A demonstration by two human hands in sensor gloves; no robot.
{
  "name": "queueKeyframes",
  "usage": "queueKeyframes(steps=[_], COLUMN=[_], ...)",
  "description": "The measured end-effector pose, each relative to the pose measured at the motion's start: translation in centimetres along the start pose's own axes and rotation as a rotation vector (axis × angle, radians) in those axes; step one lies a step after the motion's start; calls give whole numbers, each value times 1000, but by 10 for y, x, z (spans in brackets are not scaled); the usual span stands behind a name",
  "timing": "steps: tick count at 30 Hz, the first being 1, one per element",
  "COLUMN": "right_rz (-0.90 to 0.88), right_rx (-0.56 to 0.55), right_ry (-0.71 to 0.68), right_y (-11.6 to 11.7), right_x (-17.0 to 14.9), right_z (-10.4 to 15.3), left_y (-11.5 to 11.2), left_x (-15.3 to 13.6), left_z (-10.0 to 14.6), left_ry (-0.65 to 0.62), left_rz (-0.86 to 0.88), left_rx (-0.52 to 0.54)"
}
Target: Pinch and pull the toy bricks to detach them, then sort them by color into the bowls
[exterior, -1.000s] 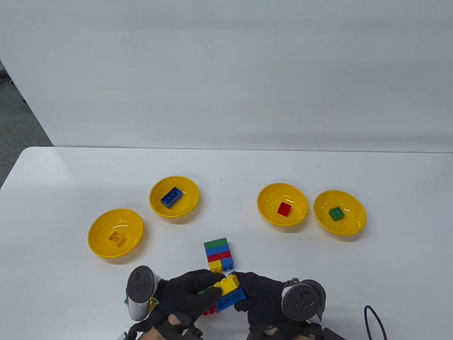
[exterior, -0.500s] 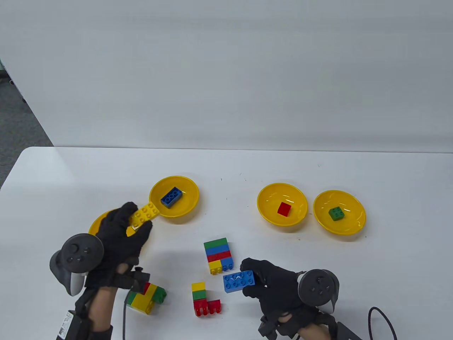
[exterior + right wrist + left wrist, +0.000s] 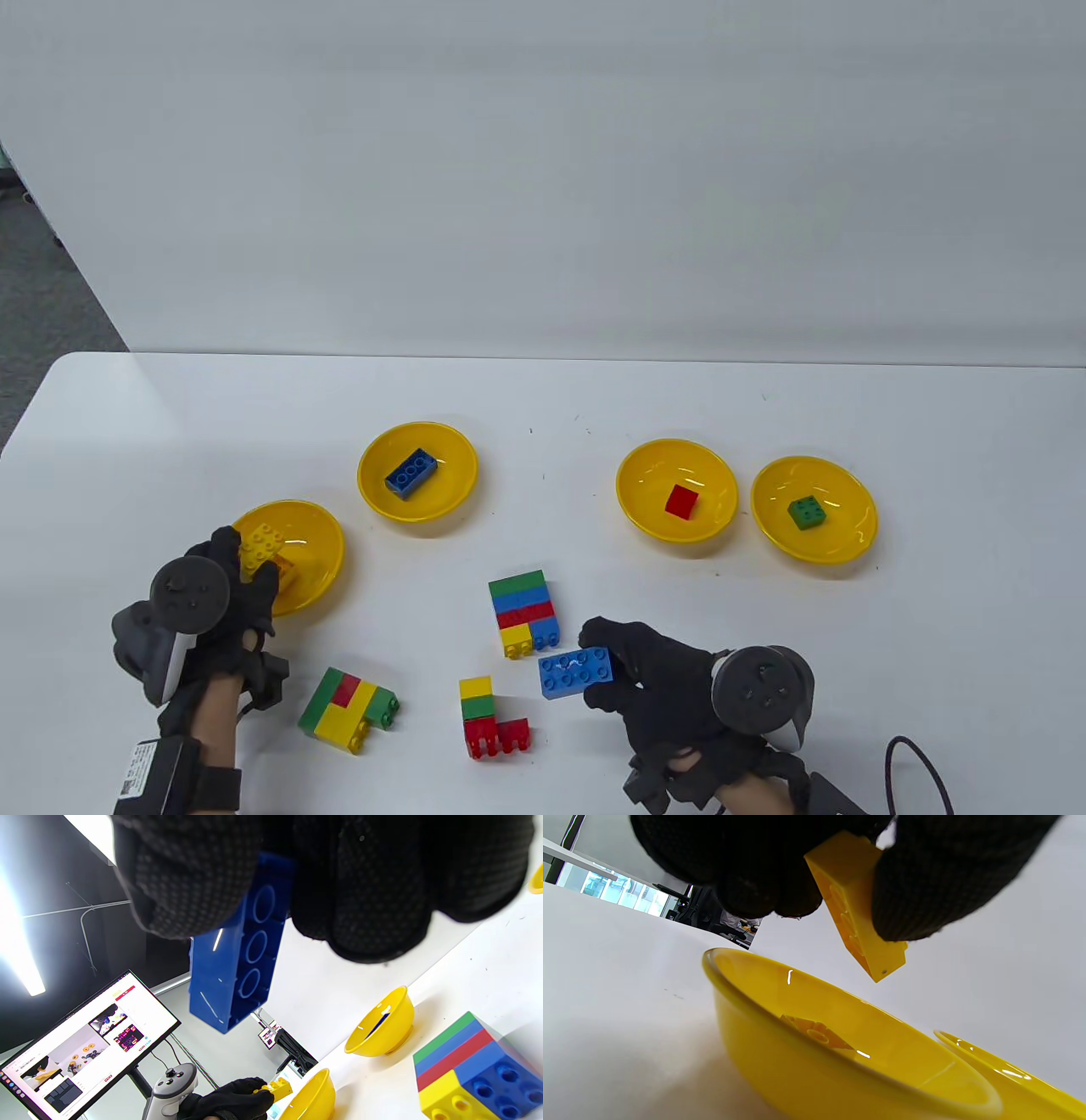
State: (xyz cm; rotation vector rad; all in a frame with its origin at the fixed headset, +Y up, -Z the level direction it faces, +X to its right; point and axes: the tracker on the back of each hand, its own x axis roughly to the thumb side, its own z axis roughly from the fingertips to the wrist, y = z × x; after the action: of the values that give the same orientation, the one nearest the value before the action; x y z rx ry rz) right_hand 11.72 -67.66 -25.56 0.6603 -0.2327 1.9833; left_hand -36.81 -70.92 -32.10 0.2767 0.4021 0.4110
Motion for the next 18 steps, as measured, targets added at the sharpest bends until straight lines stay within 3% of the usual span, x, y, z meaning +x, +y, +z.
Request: queueKeyframes(steps=[11, 18], right_rz=[-5, -10], right_rx=[-3, -10], right_ry=[11, 15], right_y=[-1, -1], right_x=[-1, -1], right_z=[1, 0], left_y=[6, 31], left_x=[-2, 37], left_z=[2, 23], left_ry=[25, -155], left_rz=[65, 152], left_rx=[45, 122])
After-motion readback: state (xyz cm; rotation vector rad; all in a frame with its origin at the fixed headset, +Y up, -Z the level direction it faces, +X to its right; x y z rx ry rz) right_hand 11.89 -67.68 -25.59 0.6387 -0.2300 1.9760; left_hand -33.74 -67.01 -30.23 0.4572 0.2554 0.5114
